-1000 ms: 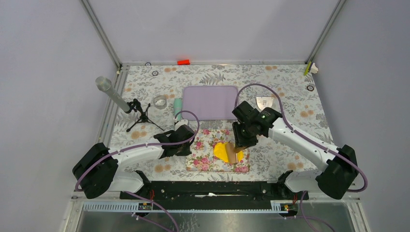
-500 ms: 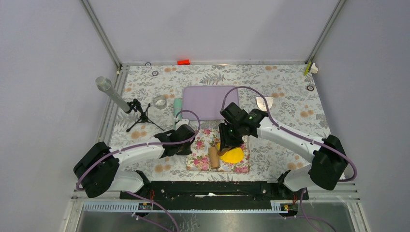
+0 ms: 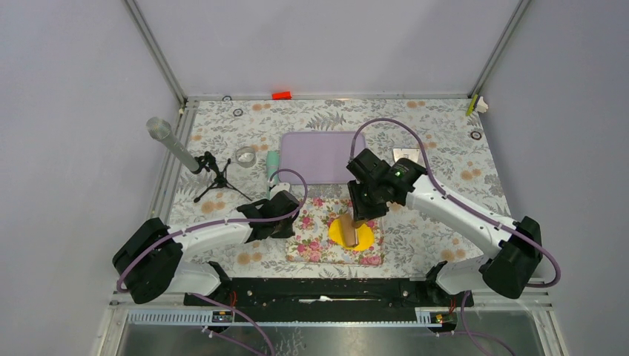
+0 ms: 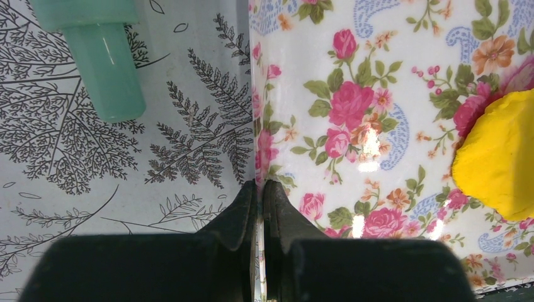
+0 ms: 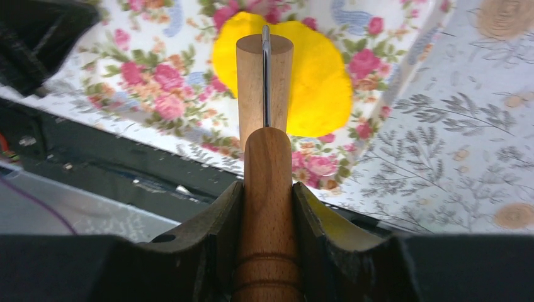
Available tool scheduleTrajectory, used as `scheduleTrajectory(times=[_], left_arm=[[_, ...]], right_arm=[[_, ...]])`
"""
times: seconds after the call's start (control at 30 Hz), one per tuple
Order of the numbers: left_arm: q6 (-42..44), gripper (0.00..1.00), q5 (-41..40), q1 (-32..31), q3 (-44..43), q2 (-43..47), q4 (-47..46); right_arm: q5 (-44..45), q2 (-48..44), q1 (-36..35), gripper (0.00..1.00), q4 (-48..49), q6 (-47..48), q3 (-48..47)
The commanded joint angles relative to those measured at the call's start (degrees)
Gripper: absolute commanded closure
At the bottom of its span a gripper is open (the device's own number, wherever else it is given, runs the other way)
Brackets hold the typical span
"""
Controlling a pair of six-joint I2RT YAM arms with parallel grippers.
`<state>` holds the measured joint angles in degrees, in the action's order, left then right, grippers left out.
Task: Roll out the dumpling wrappers from the dough
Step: Flatten out the dough on the work surface.
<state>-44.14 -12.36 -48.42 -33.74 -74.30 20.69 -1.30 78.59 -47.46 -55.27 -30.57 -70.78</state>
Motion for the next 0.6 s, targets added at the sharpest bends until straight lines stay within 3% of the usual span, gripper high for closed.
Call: scheduleTrajectory(times=[0.0,0.33,0.57], left_arm=[[2.6,1.0,-1.5,-0.1,0.2,1.8,0.1],[2.8,1.0,-1.3,-0.2,0.5,2.4,0.3],[3.2,1.0,-0.5,-0.2,0.3,1.6,-0.2]], right_arm=[[7.1,1.1,0.9,1.0,-1.8,1.6,1.2],[-0.8,6.3,0.9,1.0,5.4,1.2,7.8],[-3.3,9.5,0.9,1.0,7.0,2.2,6.9]])
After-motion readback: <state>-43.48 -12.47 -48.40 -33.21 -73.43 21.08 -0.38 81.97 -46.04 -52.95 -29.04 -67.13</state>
